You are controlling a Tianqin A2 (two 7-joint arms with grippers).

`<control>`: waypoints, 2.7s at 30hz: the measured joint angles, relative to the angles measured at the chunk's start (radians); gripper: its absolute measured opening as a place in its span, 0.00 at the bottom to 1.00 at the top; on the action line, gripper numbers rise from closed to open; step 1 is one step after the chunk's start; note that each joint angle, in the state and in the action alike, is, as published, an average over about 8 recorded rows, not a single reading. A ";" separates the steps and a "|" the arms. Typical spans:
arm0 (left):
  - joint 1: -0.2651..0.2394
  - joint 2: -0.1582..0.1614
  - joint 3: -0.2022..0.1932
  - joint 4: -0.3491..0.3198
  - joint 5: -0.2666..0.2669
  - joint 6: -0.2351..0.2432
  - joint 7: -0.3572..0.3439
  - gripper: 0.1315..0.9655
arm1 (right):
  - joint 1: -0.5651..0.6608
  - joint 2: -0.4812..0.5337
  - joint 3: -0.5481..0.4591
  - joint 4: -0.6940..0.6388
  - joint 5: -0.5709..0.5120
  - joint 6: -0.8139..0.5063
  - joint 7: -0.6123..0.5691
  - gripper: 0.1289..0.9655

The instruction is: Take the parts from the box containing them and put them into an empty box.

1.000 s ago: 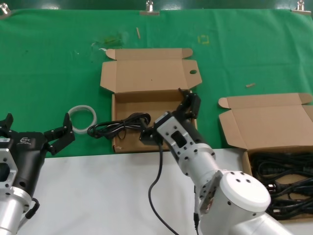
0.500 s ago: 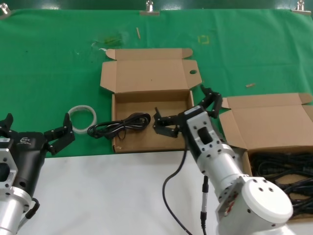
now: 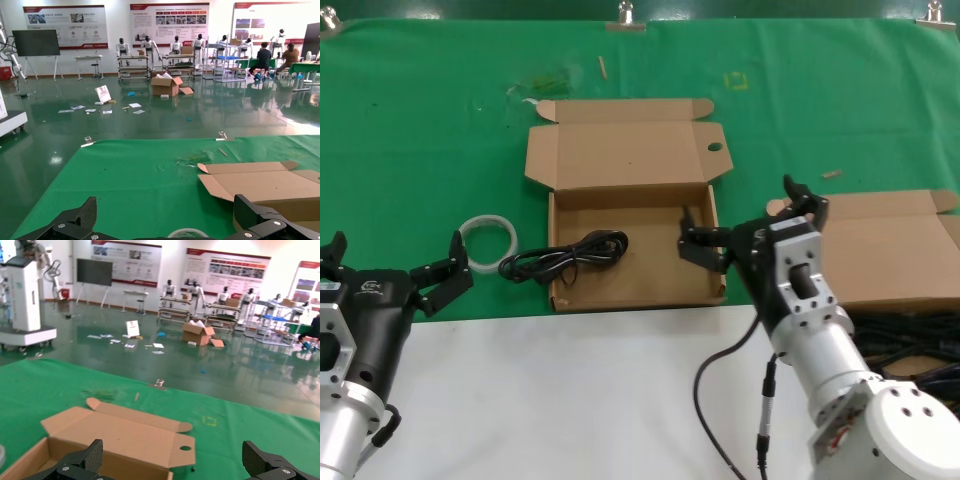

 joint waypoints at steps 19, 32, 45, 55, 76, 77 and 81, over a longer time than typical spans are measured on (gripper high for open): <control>0.000 0.000 0.000 0.000 0.000 0.000 0.000 1.00 | -0.147 0.000 0.235 0.087 -0.195 -0.137 0.295 1.00; 0.000 0.000 0.000 0.000 0.000 0.000 0.000 1.00 | -0.219 0.000 0.351 0.130 -0.291 -0.205 0.440 1.00; 0.000 0.000 0.000 0.000 0.000 0.000 0.000 1.00 | -0.220 0.000 0.353 0.131 -0.292 -0.206 0.442 1.00; 0.000 0.000 0.000 0.000 0.000 0.000 0.000 1.00 | -0.220 0.000 0.353 0.131 -0.292 -0.206 0.442 1.00; 0.000 0.000 0.000 0.000 0.000 0.000 0.000 1.00 | -0.220 0.000 0.353 0.131 -0.292 -0.206 0.442 1.00; 0.000 0.000 0.000 0.000 0.000 0.000 0.000 1.00 | -0.220 0.000 0.353 0.131 -0.292 -0.206 0.442 1.00; 0.000 0.000 0.000 0.000 0.000 0.000 0.000 1.00 | -0.220 0.000 0.353 0.131 -0.292 -0.206 0.442 1.00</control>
